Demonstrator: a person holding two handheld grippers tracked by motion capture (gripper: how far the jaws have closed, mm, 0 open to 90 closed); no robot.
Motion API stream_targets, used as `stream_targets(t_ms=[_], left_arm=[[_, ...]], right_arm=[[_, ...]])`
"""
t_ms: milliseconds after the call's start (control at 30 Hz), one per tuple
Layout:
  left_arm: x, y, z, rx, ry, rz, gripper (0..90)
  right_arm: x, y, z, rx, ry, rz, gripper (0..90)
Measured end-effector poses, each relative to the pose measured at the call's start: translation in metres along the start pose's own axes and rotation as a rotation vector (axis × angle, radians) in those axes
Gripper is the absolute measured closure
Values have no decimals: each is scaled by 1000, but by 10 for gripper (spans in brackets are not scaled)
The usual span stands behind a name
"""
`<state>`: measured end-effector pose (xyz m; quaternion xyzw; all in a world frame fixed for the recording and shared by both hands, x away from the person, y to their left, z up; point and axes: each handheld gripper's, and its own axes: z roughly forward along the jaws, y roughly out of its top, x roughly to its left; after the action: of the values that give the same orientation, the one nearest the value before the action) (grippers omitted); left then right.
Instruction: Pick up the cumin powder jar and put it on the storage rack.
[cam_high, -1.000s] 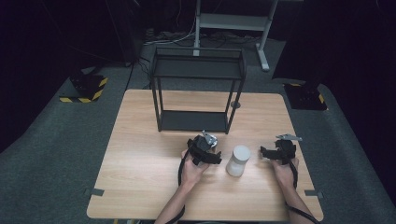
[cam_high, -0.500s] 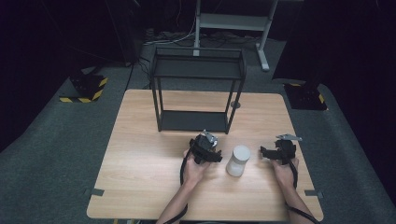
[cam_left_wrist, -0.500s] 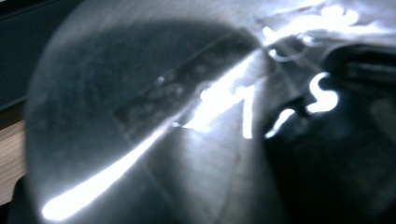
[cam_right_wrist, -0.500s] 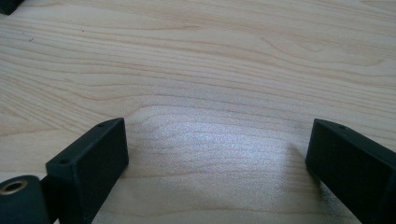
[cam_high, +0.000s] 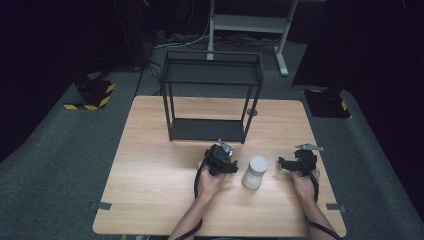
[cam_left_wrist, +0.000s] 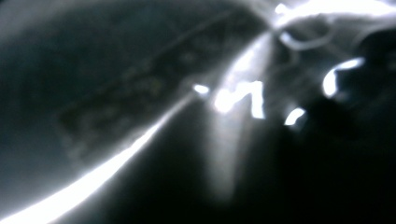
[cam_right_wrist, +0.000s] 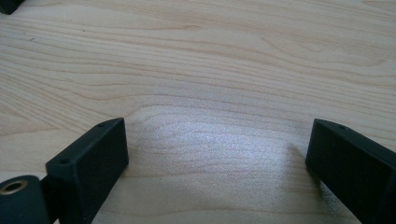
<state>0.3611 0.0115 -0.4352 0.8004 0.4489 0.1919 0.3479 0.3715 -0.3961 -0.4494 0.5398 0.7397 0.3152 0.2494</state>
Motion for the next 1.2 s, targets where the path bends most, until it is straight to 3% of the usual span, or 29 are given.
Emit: stream_targets(t_ms=[300,667,1200], left_arm=[[1,-1,1,1,3,-11,302],[3,-5,1,-14,-5,-26,305],[9,-2,-5,2,5,-30,306]], right_arm=[[0,0,0,0,3,5,50],[0,0,0,-1,2,2,50],[0,0,0,0,1,-1,50]])
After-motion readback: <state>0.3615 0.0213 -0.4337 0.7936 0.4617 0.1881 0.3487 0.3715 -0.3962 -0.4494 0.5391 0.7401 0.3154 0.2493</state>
